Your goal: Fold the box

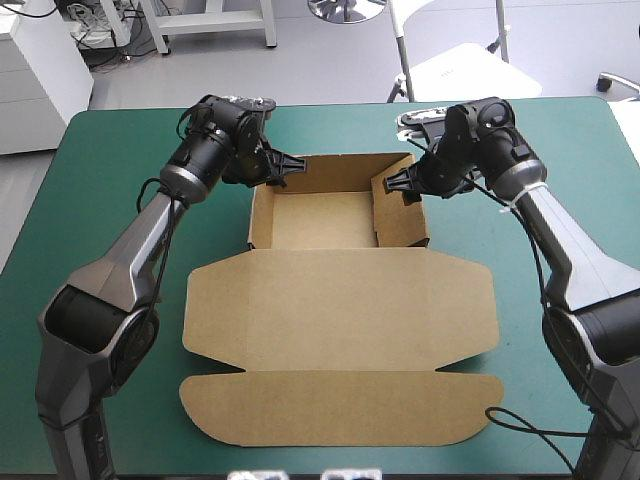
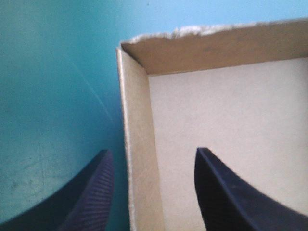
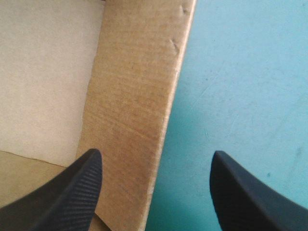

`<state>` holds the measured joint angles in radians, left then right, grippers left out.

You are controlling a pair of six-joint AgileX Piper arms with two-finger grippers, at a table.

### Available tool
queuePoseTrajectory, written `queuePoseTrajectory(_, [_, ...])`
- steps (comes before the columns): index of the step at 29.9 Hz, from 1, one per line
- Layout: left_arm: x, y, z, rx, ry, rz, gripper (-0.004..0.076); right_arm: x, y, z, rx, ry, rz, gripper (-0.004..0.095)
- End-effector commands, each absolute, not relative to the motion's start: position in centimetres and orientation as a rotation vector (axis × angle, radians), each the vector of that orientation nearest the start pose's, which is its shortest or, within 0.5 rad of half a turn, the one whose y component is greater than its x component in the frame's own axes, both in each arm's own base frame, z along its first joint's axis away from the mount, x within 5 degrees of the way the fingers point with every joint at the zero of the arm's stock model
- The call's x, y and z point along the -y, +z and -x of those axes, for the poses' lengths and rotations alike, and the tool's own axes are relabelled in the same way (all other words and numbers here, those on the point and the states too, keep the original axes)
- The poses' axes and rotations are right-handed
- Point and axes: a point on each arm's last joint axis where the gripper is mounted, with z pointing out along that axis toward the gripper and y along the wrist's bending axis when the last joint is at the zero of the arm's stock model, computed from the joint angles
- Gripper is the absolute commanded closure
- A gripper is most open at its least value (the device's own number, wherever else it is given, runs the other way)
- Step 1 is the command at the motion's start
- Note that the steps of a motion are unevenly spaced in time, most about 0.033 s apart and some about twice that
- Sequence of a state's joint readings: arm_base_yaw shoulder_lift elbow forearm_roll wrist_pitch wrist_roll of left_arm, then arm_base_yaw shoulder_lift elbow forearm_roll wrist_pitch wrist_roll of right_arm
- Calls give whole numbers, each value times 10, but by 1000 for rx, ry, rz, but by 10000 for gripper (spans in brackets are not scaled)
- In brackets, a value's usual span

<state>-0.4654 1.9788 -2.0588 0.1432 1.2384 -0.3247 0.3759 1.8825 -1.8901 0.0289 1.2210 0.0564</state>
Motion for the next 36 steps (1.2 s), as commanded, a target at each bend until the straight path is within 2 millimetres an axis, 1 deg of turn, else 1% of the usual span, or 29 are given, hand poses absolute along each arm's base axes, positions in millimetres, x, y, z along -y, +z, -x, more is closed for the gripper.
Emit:
queuePoseTrajectory(1, [175,407,-369,-2517,-157,-168,355,-143,389,-369,-2566,166,411,308])
queuePoseTrajectory(3, [172,421,-363,-2480,-174,-159,377,-142,397,-367,-2539,172,407,308])
queuePoseTrajectory(5, [167,435,-354,-2445,-193,-145,470,-142,406,-363,-2516,194,403,308])
queuePoseTrajectory(6, [164,443,-348,-2425,-196,-151,558,-141,410,-361,-2506,199,402,308])
queuePoseTrajectory(7, [161,450,-343,-2404,-195,-166,666,-140,412,-359,-2499,201,401,308])
queuePoseTrajectory(8, [158,459,-336,-2380,-191,-196,729,-139,415,-357,-2492,202,400,308])
queuePoseTrajectory(11, [148,480,-317,-2317,-191,-247,724,-138,421,-353,-2479,206,395,308])
queuePoseTrajectory(14, [136,504,-294,-2249,-213,-241,724,-137,425,-349,-2467,209,393,308])
queuePoseTrajectory(17, [124,527,-268,-2177,-244,-236,724,-136,426,-349,-2465,209,393,308])
queuePoseTrajectory(18, [118,536,-255,-2144,-258,-244,724,-136,426,-349,-2465,212,393,308])
queuePoseTrajectory(21, [105,557,-225,-2070,-293,-255,724,-137,426,-349,-2465,215,393,308])
queuePoseTrajectory(24, [91,570,-199,-2013,-309,-246,724,-137,426,-349,-2465,215,393,308])
queuePoseTrajectory(25, [88,571,-193,-2009,-307,-247,724,-136,426,-349,-2465,212,393,308])
queuePoseTrajectory(26, [82,572,-182,-1998,-304,-253,724,-136,426,-349,-2465,211,396,308])
queuePoseTrajectory(28, [76,567,-168,-2005,-289,-275,724,-136,425,-349,-2466,208,396,308])
queuePoseTrajectory(31, [65,551,-149,-2042,-266,-291,724,-136,425,-349,-2466,208,396,308])
queuePoseTrajectory(36, [48,519,-122,-2107,-208,-297,724,-137,423,-351,-2472,203,399,308])
